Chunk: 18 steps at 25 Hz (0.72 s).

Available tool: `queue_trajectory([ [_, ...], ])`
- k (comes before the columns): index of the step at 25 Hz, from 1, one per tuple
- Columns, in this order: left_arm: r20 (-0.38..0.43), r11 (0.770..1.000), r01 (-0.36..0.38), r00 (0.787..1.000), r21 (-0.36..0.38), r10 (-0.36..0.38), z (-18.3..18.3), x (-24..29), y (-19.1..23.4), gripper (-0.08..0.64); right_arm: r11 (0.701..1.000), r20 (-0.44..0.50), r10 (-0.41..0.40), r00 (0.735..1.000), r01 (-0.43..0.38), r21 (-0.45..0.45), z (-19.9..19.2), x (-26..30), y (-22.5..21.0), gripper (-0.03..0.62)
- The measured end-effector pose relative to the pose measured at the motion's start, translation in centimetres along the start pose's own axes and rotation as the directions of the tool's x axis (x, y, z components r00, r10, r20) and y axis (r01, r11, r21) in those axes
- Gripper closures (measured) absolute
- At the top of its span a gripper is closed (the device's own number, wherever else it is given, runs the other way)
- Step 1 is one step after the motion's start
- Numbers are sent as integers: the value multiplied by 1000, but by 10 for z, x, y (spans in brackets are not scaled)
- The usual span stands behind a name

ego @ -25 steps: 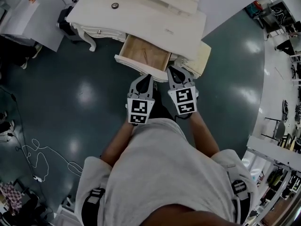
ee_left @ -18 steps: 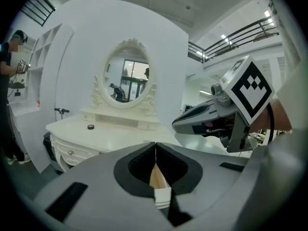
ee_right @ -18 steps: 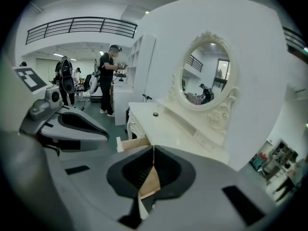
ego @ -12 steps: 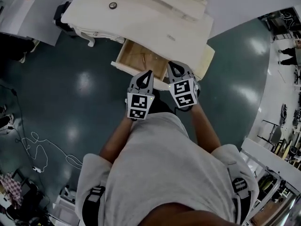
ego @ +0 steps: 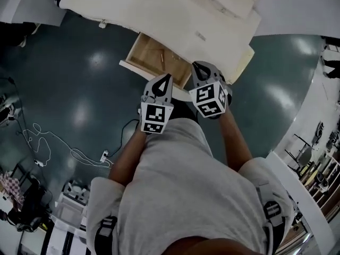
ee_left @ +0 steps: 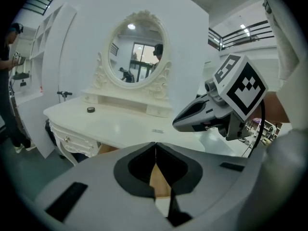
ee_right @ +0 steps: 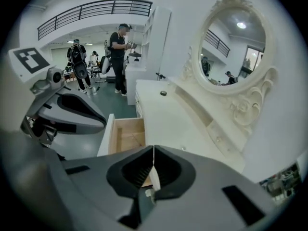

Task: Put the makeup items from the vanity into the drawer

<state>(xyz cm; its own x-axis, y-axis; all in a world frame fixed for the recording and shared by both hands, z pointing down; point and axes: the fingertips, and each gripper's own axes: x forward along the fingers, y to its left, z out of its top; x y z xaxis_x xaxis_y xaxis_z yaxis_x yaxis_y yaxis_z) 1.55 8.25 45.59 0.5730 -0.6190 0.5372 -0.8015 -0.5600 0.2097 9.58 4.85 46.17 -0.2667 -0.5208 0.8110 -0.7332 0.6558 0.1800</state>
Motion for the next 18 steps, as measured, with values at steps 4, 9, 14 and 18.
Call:
queue_trajectory([
  [4,-48,1000,-19,999,8,19,-5,21,7,552,998,-54,56,997,-56,-11,-12,25,-12,577],
  [9,-98,999,-39,994,20,41,-4,42,13,552,997,-98,60,993,-64,-32,-23,52,-45,577],
  [14,-116,996,-92,989,-21,89,0,59,24,552,999,-122,44,992,-45,-11,-29,84,-77,577],
  [18,-136,996,-85,988,-37,80,-6,72,22,552,998,-159,56,986,-62,-27,-38,102,-87,575],
])
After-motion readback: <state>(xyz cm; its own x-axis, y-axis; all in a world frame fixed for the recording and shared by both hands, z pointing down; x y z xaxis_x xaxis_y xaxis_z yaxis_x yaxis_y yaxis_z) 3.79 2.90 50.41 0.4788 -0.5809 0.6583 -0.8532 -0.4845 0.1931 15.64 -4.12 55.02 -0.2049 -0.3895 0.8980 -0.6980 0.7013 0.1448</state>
